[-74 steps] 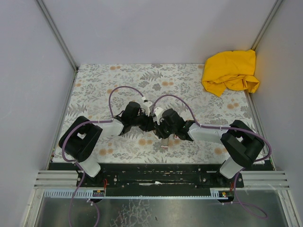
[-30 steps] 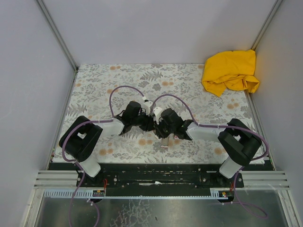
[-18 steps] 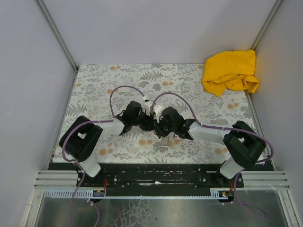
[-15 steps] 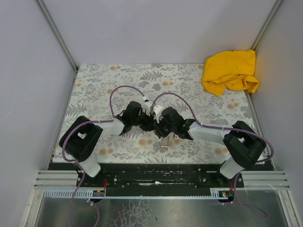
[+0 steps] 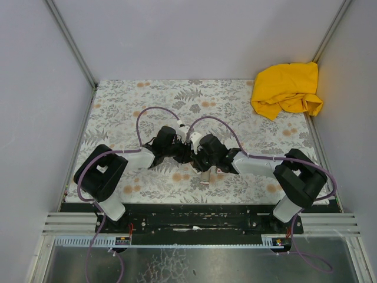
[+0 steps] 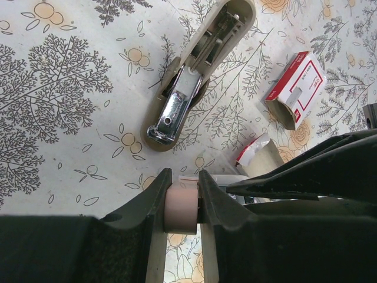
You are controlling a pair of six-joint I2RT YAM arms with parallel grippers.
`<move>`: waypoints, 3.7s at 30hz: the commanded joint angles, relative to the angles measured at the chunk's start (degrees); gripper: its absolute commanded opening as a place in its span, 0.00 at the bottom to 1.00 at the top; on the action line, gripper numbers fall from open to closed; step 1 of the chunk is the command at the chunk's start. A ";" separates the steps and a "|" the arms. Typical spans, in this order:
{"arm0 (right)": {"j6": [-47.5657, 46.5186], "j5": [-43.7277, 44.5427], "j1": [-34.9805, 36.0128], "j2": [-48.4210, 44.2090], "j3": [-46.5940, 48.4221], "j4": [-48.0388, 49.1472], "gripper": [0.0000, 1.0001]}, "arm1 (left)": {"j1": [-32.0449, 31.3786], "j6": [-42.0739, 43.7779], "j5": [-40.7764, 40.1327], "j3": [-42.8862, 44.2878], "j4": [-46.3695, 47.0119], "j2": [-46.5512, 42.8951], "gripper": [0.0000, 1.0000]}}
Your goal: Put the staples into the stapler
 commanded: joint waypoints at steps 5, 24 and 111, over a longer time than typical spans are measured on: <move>0.69 -0.25 0.55 1.25 2.07 0.87 0.16 | -1.57 1.93 -0.17 -0.12 -4.37 2.27 0.00; -0.34 0.90 0.60 -3.00 1.65 -0.40 0.16 | -2.38 2.39 -0.17 -1.04 -3.48 0.78 0.00; -5.17 3.63 1.96 -2.33 2.20 -1.74 0.14 | 9.86 -11.52 -18.97 -21.35 11.90 -31.78 0.85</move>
